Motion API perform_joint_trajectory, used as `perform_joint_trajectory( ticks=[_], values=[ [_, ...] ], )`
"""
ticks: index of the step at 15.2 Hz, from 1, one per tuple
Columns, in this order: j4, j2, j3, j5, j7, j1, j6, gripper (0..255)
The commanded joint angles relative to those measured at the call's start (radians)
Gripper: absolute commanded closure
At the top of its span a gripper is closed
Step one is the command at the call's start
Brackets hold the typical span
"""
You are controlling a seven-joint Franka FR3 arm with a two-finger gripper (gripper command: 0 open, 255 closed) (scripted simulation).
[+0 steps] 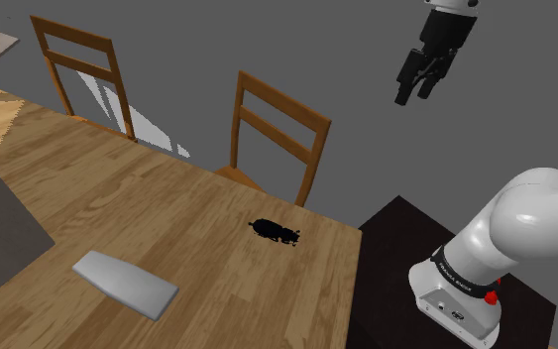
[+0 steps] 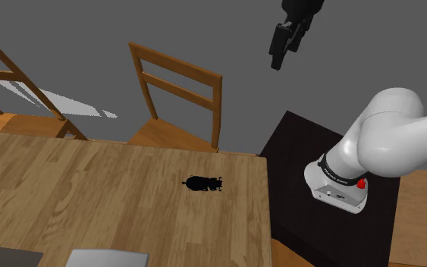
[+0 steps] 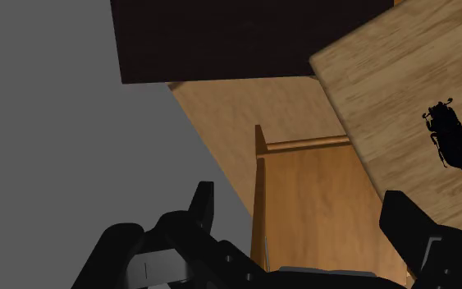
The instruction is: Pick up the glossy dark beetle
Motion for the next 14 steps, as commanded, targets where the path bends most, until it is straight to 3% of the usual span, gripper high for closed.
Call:
perform_joint_trajectory(
  ticks=[1, 14],
  values=[
    [0.000, 0.000, 0.000, 0.000, 0.000, 0.000, 0.000, 0],
    [-0.182, 0.179, 0.183, 0.107, 0.045, 0.132, 0.399, 0]
  ],
)
